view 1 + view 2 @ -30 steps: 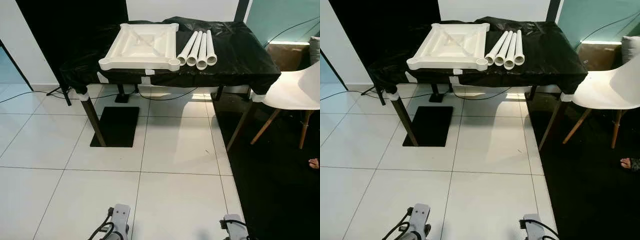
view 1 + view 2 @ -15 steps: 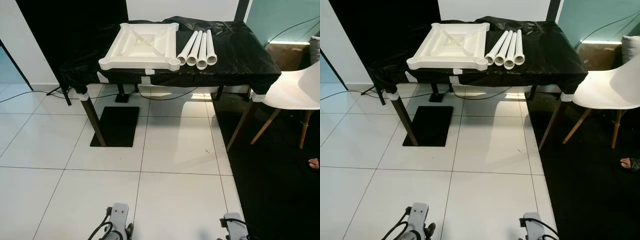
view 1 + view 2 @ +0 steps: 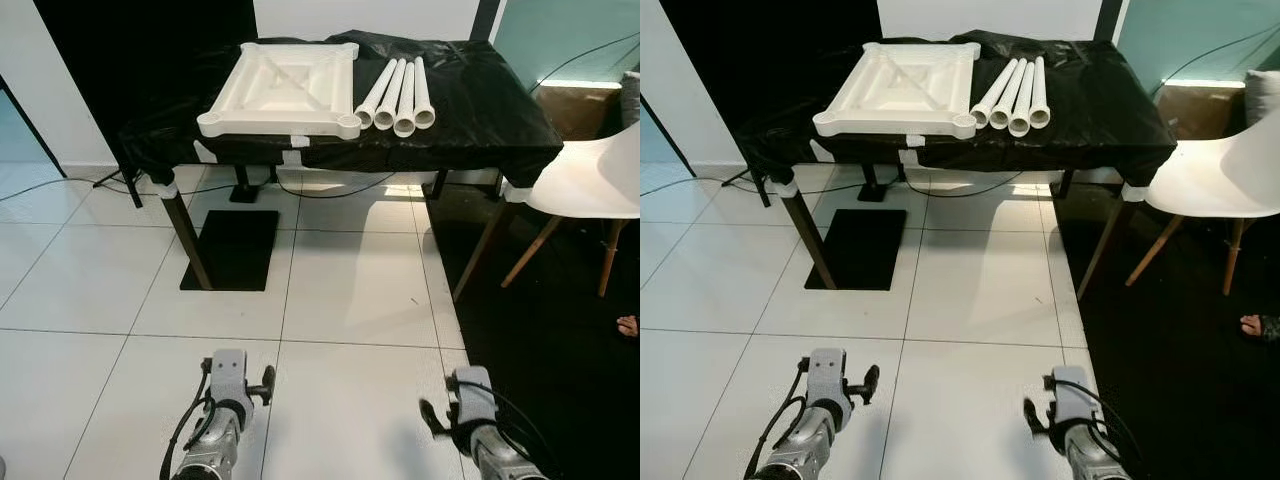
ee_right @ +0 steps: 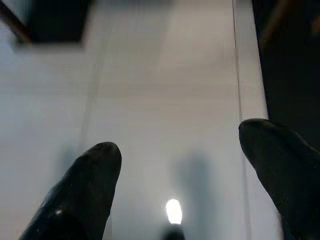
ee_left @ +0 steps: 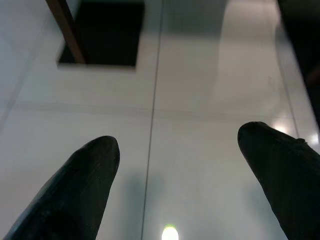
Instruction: Building children table
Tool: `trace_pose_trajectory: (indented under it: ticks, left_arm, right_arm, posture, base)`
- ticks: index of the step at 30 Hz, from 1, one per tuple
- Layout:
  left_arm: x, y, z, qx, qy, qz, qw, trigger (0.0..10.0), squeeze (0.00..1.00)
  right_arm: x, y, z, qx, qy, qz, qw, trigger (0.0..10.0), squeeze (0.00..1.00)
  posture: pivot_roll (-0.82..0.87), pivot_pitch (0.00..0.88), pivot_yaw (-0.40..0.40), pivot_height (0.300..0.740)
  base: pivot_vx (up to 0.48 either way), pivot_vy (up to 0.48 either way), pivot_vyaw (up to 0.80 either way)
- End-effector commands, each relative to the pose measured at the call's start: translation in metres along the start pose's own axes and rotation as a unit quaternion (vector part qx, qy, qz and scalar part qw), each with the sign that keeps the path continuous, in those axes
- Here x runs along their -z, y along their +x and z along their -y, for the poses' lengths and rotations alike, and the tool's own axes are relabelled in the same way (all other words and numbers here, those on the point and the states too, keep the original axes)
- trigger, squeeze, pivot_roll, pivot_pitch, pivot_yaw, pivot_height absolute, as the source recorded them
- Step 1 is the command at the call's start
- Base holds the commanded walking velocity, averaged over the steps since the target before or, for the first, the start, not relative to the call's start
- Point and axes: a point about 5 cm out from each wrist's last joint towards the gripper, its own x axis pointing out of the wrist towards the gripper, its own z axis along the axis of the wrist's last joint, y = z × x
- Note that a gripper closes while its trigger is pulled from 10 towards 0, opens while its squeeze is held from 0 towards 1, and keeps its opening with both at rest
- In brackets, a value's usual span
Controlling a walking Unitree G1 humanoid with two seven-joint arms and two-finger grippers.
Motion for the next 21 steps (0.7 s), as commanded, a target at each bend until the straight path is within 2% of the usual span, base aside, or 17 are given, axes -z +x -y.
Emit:
trace_pose_trajectory:
  ticks: [1, 3, 4, 5, 6, 7, 8, 11, 12, 16, 21]
  left_arm:
    - [-0.005, -0.001, 0.003, 0.044, 0.000, 0.022, 0.999, 10.0, 1.00]
    - [-0.021, -0.003, 0.004, 0.044, -0.001, 0.073, 0.996, 10.0, 1.00]
    - [-0.021, -0.003, 0.004, 0.044, -0.001, 0.073, 0.996, 10.0, 1.00]
    - [-0.027, -0.004, 0.005, 0.043, 0.001, 0.092, 0.995, 10.0, 0.94]
    - [-0.032, -0.005, 0.007, 0.049, 0.002, 0.105, 0.993, 10.0, 0.42]
    - [-0.037, -0.006, 0.008, 0.052, 0.009, 0.118, 0.992, 10.0, 0.18]
    - [-0.040, -0.007, 0.009, 0.053, 0.013, 0.126, 0.991, 10.0, 0.00]
    - [-0.046, -0.006, 0.009, 0.050, 0.019, 0.133, 0.990, 10.0, 0.00]
    - [-0.060, -0.004, 0.010, 0.046, 0.018, 0.151, 0.987, 10.0, 0.00]
    - [-0.077, -0.005, 0.010, 0.038, 0.009, 0.163, 0.986, 10.0, 0.00]
    - [-0.082, -0.007, 0.009, 0.030, -0.002, 0.164, 0.986, 10.0, 0.00]
  right_arm:
    - [-0.008, 0.000, 0.000, -0.002, 0.002, 0.028, 1.000, 10.0, 1.00]
    - [-0.028, -0.001, -0.005, -0.014, -0.001, 0.085, 0.996, 10.0, 1.00]
    - [-0.028, -0.001, -0.005, -0.014, -0.001, 0.085, 0.996, 10.0, 1.00]
    - [-0.033, -0.002, -0.006, -0.016, -0.003, 0.097, 0.995, 10.0, 1.00]
    - [-0.039, -0.003, -0.006, -0.020, -0.007, 0.113, 0.993, 10.0, 1.00]
    - [-0.046, -0.003, -0.007, -0.023, -0.008, 0.127, 0.992, 10.0, 1.00]
    - [-0.051, -0.004, -0.007, -0.025, -0.009, 0.137, 0.990, 10.0, 1.00]
    - [-0.059, -0.004, -0.007, -0.026, -0.011, 0.152, 0.988, 10.0, 1.00]
    - [-0.079, -0.006, -0.008, -0.027, -0.017, 0.191, 0.981, 10.0, 1.00]
    - [-0.098, -0.011, -0.009, -0.024, -0.012, 0.229, 0.973, 10.0, 1.00]
    - [-0.100, -0.015, -0.010, -0.018, -0.008, 0.233, 0.972, 10.0, 1.00]
  posture:
    - [0.02, 0.000, -0.007, 0.740]
    - [0.03, 0.000, -0.011, 0.740]
    - [0.03, 0.000, -0.011, 0.740]
    - [0.02, 0.000, -0.013, 0.740]
    - [0.02, 0.000, -0.014, 0.740]
    - [0.02, 0.000, -0.016, 0.740]
    - [0.02, 0.000, -0.016, 0.740]
    - [0.02, 0.000, -0.016, 0.740]
    - [0.02, 0.001, -0.014, 0.740]
    - [0.02, 0.000, -0.012, 0.740]
    - [0.02, 0.000, -0.010, 0.740]
  base:
    - [0.000, 0.000, 0.00]
    - [0.000, 0.000, 0.00]
    - [0.000, 0.000, 0.00]
    - [0.000, 0.000, 0.00]
    - [0.000, 0.000, 0.00]
    - [0.000, 0.000, 0.00]
    - [0.000, 0.000, 0.00]
    - [0.000, 0.000, 0.00]
    - [0.000, 0.000, 0.00]
    - [0.000, 0.000, 0.00]
    - [0.000, 0.000, 0.00]
